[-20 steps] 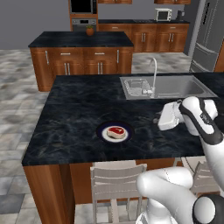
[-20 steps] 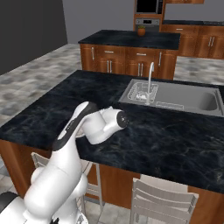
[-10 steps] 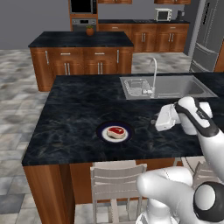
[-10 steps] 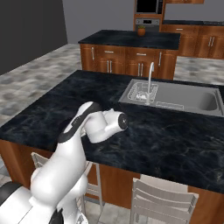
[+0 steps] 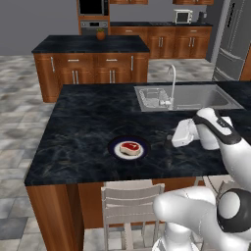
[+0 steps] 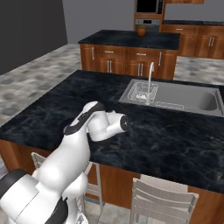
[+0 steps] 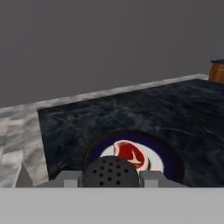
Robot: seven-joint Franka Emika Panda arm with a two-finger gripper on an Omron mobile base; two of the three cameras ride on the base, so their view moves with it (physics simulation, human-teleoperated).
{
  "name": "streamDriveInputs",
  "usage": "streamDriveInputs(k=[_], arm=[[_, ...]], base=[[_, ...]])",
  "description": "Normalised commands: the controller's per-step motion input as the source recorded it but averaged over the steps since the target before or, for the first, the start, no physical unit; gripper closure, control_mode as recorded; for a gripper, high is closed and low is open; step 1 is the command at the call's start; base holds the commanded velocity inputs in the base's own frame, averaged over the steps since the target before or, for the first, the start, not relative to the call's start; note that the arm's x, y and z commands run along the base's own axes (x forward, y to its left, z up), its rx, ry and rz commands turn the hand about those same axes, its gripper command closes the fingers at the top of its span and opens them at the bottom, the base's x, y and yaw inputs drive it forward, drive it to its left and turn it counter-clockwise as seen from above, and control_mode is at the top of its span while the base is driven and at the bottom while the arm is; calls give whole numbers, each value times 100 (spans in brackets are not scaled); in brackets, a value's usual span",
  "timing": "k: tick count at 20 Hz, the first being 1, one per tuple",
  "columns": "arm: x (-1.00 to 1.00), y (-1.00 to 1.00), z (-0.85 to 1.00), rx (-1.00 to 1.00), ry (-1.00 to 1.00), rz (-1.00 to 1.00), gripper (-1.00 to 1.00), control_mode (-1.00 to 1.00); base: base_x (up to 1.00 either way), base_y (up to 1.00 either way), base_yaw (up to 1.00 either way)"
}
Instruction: Retrieve the shaker from the cabinet and place it next the steak on a plate on the dining table.
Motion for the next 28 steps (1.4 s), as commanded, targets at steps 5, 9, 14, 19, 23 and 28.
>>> streamDriveInputs(k=[5, 9, 14, 19, 23, 28], arm=[[24, -7, -29, 0, 0, 0, 100, -100], [30, -10, -29, 0, 0, 0, 100, -100], [36, -8, -27, 0, 0, 0, 100, -100], [41, -7, -29, 0, 0, 0, 100, -100], [39, -6, -30, 0, 0, 0, 100, -100], [36, -4, -32, 0, 0, 1, 100, -100]], base=[[0, 0, 0], [0, 0, 0], [0, 0, 0], [0, 0, 0], [0, 0, 0], [0, 0, 0]])
